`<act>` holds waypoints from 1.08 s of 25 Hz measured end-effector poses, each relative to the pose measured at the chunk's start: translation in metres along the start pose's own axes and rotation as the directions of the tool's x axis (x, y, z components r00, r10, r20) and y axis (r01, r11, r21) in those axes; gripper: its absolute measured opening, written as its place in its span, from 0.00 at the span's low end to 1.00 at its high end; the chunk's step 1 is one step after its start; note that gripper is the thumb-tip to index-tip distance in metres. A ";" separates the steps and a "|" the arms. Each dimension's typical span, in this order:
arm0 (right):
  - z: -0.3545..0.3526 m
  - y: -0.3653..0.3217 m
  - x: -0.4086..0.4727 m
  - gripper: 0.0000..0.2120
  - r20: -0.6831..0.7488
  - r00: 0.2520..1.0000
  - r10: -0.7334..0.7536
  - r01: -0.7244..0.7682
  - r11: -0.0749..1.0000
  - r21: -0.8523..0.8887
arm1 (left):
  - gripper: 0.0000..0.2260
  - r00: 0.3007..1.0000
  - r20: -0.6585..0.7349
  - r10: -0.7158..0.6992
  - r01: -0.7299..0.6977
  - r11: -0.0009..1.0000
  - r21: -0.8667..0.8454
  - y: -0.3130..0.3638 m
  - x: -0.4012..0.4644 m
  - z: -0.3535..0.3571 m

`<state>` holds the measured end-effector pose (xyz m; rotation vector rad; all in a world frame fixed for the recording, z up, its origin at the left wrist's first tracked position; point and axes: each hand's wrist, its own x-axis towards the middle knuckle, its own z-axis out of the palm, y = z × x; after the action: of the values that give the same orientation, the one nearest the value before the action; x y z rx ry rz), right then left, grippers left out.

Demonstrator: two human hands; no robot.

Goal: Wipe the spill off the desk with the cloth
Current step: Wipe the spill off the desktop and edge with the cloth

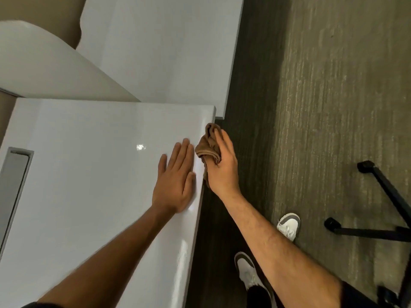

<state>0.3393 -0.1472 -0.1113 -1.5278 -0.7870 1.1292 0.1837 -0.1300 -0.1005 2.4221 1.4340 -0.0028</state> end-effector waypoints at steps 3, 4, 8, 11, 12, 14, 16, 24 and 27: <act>-0.007 -0.011 0.035 0.33 0.011 1.000 0.011 -0.011 0.998 -0.057 | 0.30 0.999 0.043 -0.020 0.019 1.000 0.016 0.003 0.001 -0.004; -0.011 -0.015 0.044 0.33 0.021 1.000 0.017 -0.016 0.997 -0.072 | 0.30 0.998 0.049 -0.028 0.027 0.999 0.017 0.003 0.000 -0.004; -0.030 -0.035 0.074 0.30 0.068 0.995 0.067 -0.066 0.998 -0.013 | 0.29 0.996 0.070 -0.055 0.055 0.998 0.002 0.008 0.001 -0.008; -0.048 -0.050 0.085 0.25 0.072 0.996 0.045 -0.054 0.989 0.138 | 0.29 0.997 0.046 -0.065 0.067 0.997 -0.041 0.009 0.001 -0.010; -0.053 -0.056 0.093 0.23 0.089 0.995 0.040 -0.057 0.980 0.193 | 0.29 0.997 0.028 -0.072 0.075 0.993 -0.088 0.008 0.002 -0.011; -0.062 -0.072 0.115 0.21 0.154 0.986 0.057 -0.093 0.966 0.240 | 0.28 0.995 -0.010 -0.101 0.096 0.972 -0.216 0.003 0.009 -0.017; -0.068 -0.087 0.144 0.18 0.222 0.969 0.105 -0.151 0.968 0.202 | 0.26 0.985 -0.081 -0.151 0.120 0.946 -0.301 -0.004 0.022 -0.028; -0.015 -0.110 0.259 0.14 0.519 0.782 0.345 -0.409 0.913 0.010 | 0.37 0.712 -0.025 -0.702 0.599 0.625 -0.501 -0.009 0.118 -0.054; 0.016 -0.094 0.296 0.13 0.621 0.689 0.373 -0.303 0.927 -0.220 | 0.39 0.626 -0.037 -0.779 0.711 0.590 -0.383 -0.004 0.138 -0.045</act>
<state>0.4326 0.1488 -0.0974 -1.3842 -1.0591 2.0022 0.2417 0.0023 -0.0816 1.4083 2.2456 0.2776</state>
